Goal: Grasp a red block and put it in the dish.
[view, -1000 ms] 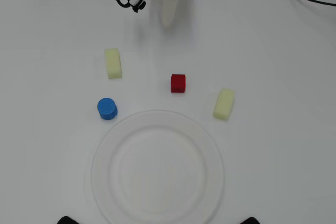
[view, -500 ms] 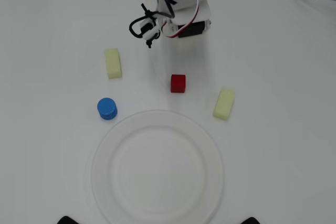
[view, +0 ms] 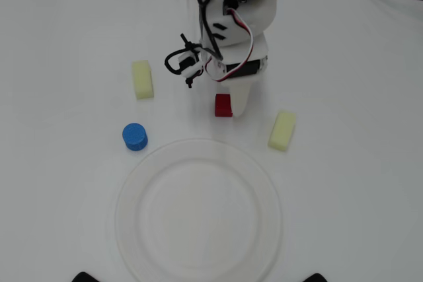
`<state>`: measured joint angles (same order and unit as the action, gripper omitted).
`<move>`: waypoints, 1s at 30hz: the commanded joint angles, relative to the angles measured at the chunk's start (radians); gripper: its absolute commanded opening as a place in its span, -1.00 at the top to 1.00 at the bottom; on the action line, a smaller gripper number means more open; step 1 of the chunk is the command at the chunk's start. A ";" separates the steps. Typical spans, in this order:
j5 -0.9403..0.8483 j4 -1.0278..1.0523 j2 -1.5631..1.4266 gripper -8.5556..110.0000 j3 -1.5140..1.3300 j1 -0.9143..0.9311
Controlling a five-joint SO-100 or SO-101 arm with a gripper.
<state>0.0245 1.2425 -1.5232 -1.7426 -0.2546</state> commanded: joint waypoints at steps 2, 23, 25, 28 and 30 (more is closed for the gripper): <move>0.005 -0.028 0.032 0.39 0.061 0.028; -0.015 -0.118 0.133 0.85 0.069 0.040; -0.018 -0.118 0.115 0.85 0.069 0.044; -0.043 -0.118 0.064 0.85 0.067 0.061; -0.064 -0.121 0.017 0.85 0.067 0.081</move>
<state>-0.0215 1.1244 -1.4021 -1.7196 -0.1963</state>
